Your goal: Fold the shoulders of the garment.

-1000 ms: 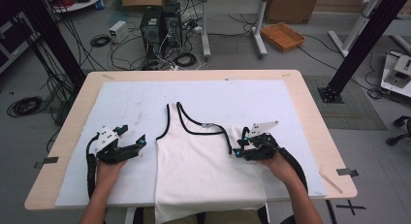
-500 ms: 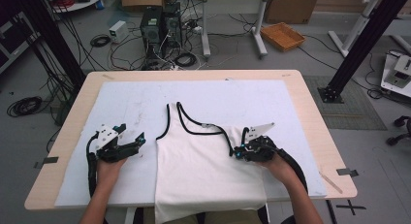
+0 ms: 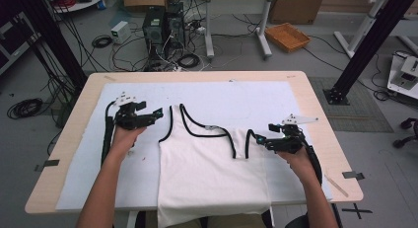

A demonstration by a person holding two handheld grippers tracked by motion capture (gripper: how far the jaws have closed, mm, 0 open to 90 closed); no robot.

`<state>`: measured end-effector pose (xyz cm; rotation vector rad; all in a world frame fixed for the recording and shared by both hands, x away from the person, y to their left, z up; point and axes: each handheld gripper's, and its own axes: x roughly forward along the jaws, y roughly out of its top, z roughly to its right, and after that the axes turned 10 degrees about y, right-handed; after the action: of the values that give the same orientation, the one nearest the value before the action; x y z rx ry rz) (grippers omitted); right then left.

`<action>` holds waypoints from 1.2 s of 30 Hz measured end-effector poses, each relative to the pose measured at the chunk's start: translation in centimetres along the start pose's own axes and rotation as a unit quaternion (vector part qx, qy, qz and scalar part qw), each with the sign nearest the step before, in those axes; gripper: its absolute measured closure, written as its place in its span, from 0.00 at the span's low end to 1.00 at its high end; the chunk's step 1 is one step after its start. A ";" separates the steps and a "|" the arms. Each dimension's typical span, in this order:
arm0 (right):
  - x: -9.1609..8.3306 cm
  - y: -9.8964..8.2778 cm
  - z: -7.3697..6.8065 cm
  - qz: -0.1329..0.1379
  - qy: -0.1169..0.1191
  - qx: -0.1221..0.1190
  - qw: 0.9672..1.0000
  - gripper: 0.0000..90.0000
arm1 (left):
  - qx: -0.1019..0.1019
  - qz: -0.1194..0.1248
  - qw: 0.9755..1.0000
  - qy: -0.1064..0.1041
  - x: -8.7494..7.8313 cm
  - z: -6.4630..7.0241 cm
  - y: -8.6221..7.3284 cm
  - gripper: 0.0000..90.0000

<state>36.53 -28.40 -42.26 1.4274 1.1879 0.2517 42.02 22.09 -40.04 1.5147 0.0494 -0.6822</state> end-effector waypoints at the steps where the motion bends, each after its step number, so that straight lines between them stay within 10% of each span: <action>1: 0.0 -0.1 0.1 0.001 -0.004 0.005 1.000 0.23 | 0.000 -0.010 1.000 0.003 0.7 0.1 0.1 0.22; 7: 0.1 -0.2 0.2 -0.005 -0.008 -0.001 1.000 0.23 | 0.022 -0.087 0.996 0.026 5.4 0.9 -0.5 0.22; 16: 0.7 -0.3 0.3 -0.018 -0.004 -0.004 1.000 0.23 | 0.089 -0.131 0.987 0.030 9.4 3.1 -0.2 0.30; 21: 0.6 -0.4 0.4 -0.018 -0.007 0.001 1.000 0.23 | 0.090 -0.144 0.985 0.037 9.9 3.7 -0.6 0.48; 24: 0.5 -0.5 0.3 -0.017 -0.006 0.000 1.000 0.23 | 0.099 -0.151 0.983 0.029 9.5 3.8 -0.4 0.84; 27: 0.3 -0.6 0.3 -0.016 -0.009 -0.002 1.000 0.23 | 0.119 -0.148 0.981 0.043 9.2 4.5 -0.4 0.94; 36: -0.1 -1.0 0.1 -0.015 -0.016 0.002 1.000 0.23 | 0.049 -0.035 0.998 0.006 5.2 3.9 -1.1 0.95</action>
<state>36.02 -28.76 -43.11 1.4104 1.1833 0.2059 44.25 16.60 -42.95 1.6182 0.0797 -0.7396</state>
